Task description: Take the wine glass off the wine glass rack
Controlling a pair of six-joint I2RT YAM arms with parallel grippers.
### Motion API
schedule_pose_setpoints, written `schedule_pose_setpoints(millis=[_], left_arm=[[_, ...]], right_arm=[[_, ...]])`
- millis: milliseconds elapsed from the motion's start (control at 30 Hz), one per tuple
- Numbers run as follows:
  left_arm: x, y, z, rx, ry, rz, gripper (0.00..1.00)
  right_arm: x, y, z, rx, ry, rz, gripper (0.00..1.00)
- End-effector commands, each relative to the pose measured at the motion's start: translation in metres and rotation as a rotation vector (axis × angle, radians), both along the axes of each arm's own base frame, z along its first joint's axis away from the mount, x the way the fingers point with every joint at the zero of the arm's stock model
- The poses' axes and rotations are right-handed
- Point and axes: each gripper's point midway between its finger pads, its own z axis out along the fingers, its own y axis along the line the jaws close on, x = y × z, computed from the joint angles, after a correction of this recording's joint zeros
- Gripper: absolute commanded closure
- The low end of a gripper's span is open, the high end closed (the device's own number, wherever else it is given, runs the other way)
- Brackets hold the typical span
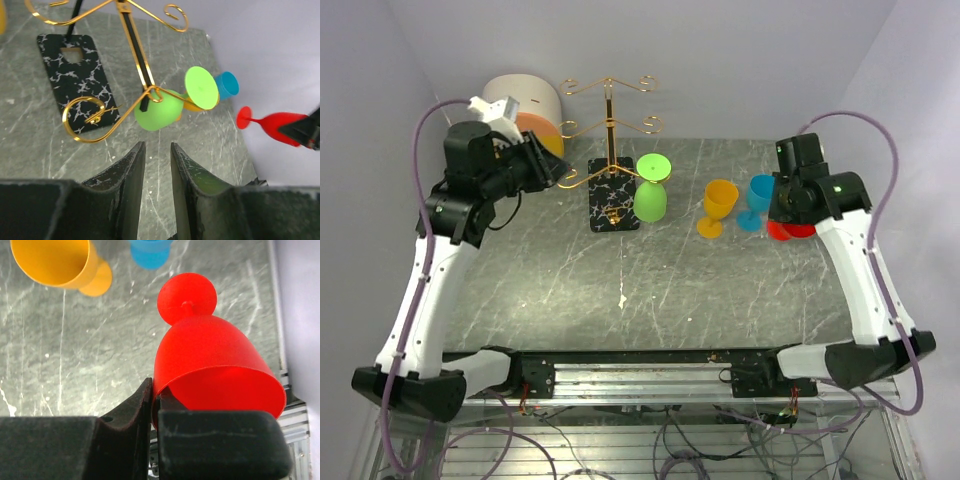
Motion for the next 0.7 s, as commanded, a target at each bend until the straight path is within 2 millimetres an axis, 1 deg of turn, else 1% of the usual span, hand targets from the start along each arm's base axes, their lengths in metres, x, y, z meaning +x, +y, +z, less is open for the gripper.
schedule_pose_setpoints(millis=[0, 133, 200, 333, 500, 667], left_arm=[[0.006, -0.024, 0.007, 0.092, -0.037, -0.058, 0.62], [0.017, -0.042, 0.001, 0.143, -0.029, -0.067, 0.62], [0.022, -0.050, -0.003, 0.160, -0.018, -0.078, 0.61], [0.032, -0.062, -0.012, 0.197, -0.001, -0.089, 0.59], [0.044, -0.070, -0.019, 0.223, 0.018, -0.086, 0.56], [0.046, -0.080, -0.018, 0.227, 0.004, -0.105, 0.56]], right_arm=[[0.017, 0.024, -0.027, 0.116, 0.050, 0.100, 1.00], [0.028, 0.019, -0.049, 0.106, 0.106, 0.075, 1.00], [0.036, 0.014, -0.060, 0.111, 0.124, 0.061, 1.00], [0.046, -0.007, -0.080, 0.147, 0.160, 0.021, 1.00], [0.053, -0.011, -0.096, 0.186, 0.198, 0.013, 1.00], [0.056, -0.008, -0.112, 0.203, 0.244, 0.027, 1.00]])
